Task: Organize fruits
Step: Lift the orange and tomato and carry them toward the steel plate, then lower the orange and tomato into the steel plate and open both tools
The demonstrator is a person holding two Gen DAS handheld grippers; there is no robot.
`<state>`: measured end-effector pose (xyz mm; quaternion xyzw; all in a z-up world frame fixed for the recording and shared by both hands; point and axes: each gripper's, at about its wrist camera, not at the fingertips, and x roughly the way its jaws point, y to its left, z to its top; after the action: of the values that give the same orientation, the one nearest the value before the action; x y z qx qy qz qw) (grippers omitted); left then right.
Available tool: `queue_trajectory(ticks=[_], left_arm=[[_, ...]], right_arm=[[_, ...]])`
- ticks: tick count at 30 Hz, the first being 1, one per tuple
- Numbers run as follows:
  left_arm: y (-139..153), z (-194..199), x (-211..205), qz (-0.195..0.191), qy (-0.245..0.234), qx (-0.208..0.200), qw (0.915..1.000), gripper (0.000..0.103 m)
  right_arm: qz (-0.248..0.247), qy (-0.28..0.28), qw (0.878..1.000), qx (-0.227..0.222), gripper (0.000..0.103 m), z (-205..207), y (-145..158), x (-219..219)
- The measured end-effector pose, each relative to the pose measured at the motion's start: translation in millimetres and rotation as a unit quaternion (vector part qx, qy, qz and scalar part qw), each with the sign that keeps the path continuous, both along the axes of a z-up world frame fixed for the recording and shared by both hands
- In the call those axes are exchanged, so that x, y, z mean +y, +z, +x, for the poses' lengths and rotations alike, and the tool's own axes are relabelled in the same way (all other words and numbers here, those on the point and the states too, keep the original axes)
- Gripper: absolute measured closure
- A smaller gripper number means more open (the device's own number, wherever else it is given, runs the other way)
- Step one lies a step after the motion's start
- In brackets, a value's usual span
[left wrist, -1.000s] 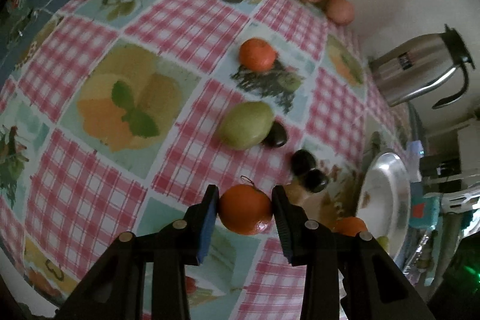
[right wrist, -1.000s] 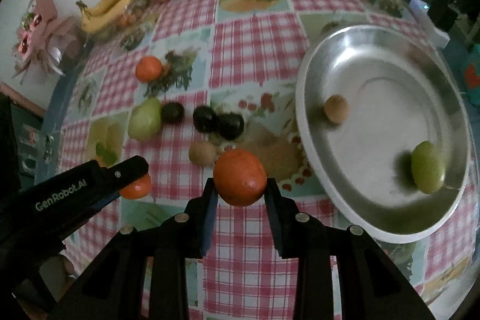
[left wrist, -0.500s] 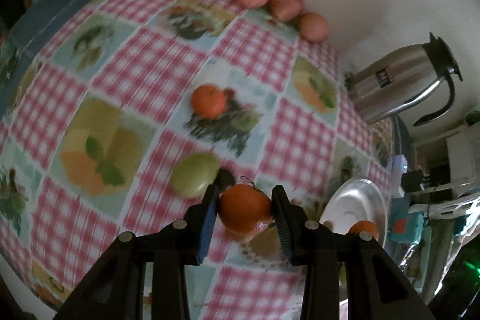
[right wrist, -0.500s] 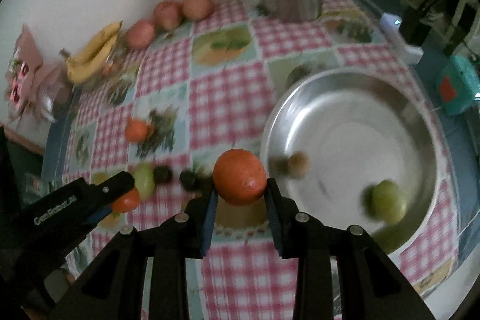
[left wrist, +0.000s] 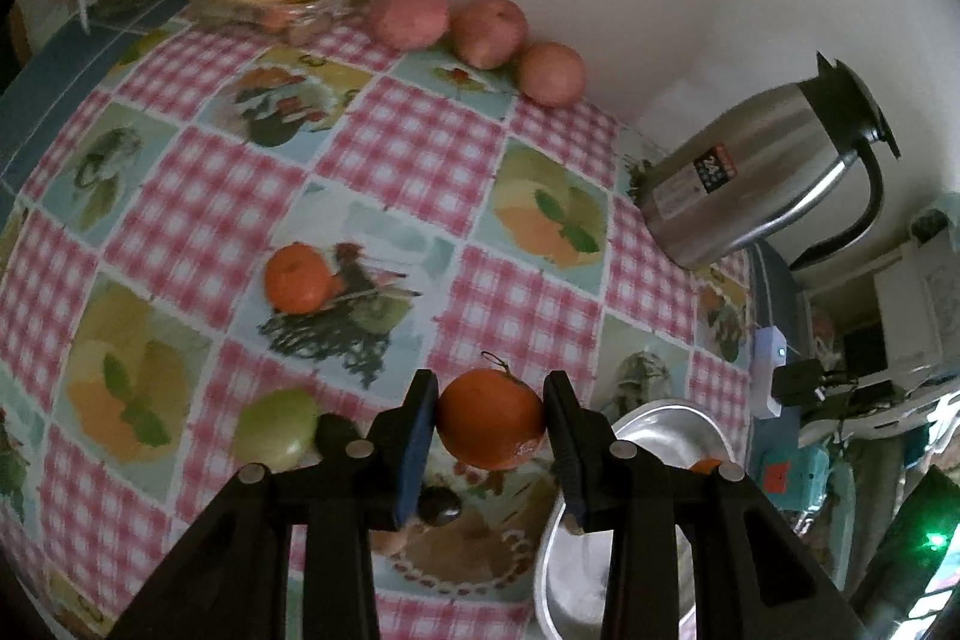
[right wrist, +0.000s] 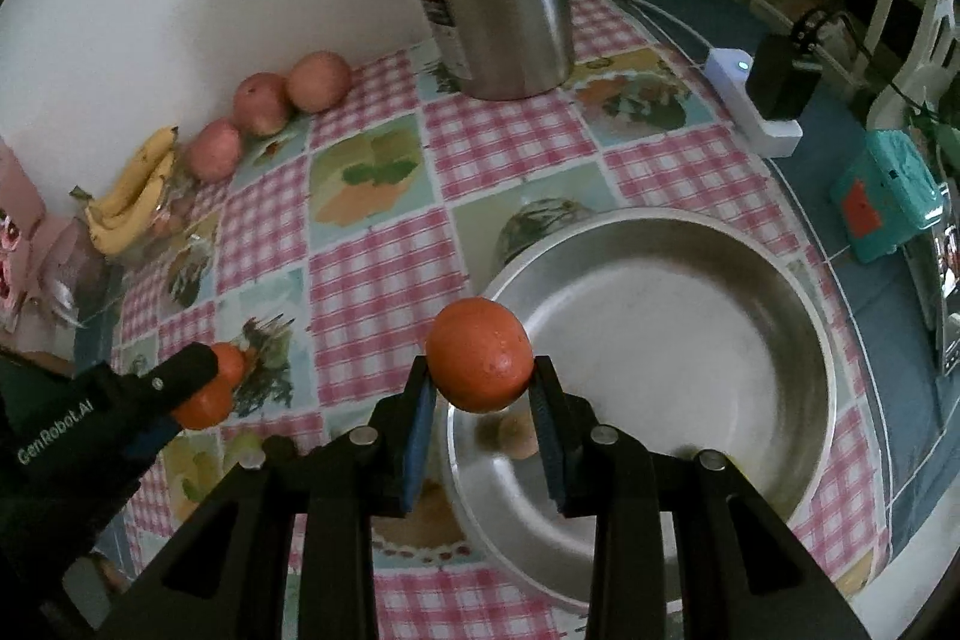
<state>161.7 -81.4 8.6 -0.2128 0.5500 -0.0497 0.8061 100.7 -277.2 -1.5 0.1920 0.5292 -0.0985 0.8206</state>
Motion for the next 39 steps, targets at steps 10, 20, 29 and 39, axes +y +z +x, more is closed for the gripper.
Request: queue_trajectory(ticks=[10,20,29,39], left_arm=[[-3.5,-5.0,-49.4,0.020,-0.056,-0.011,0.9982,0.064],[-18.8,-26.1,-110.7,0.052,-0.141,-0.004,0.9886,0.064],[-39.1,-41.8,-147.7,0.074,-0.198,0.007,0.9773,0.064],[-63.3,-56.2,-164.9,0.093,-0.221,0.033,0.9703,0.064]], right_arm=[[0.033,-0.061,0.998,0.011,0.070,-12.3,-14.2,-61.0],[0.017,-0.138,0.990,0.024,0.070,-45.6,-18.4,-111.0],[0.013,-0.157,0.987,0.028,0.070,-58.2,-19.4,-123.3],[0.020,-0.135,0.989,0.052,0.070,-47.5,-38.6,-114.9]])
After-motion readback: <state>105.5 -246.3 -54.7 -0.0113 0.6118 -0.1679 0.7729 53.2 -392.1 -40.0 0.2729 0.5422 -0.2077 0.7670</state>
